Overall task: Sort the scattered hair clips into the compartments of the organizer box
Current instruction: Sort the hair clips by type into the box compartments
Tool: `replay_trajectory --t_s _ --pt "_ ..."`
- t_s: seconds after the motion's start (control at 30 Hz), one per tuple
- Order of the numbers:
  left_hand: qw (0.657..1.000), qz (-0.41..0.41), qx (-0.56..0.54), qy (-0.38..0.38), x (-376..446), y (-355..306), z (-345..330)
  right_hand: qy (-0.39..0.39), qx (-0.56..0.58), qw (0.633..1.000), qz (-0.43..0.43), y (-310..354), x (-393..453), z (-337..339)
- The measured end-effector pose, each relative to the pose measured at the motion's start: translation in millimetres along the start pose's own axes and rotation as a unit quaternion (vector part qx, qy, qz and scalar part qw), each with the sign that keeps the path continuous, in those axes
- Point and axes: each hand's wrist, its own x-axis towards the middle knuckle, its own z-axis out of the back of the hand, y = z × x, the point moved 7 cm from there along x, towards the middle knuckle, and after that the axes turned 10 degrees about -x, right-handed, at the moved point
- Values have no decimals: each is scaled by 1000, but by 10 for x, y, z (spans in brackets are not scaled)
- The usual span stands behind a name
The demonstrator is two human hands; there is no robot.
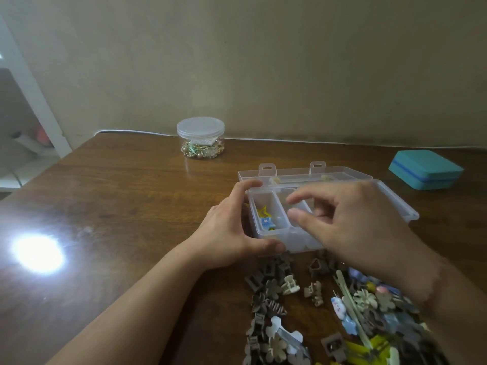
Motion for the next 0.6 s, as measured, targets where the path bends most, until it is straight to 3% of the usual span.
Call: replay_trajectory --t_s 0.07,0.17,0.23,0.6 --pt "1000 0 1 -2 -1 -4 0 79 11 996 26 62 -83 -9" --pt "1000 2 6 -5 -2 -10 -1 269 -25 959 82 234 -282 -207" --pt "1000 3 9 -4 -3 -11 -3 322 -62 938 116 338 -374 -275" --pt "1000 9 12 -5 6 -4 -2 317 -114 932 134 532 -446 -410"
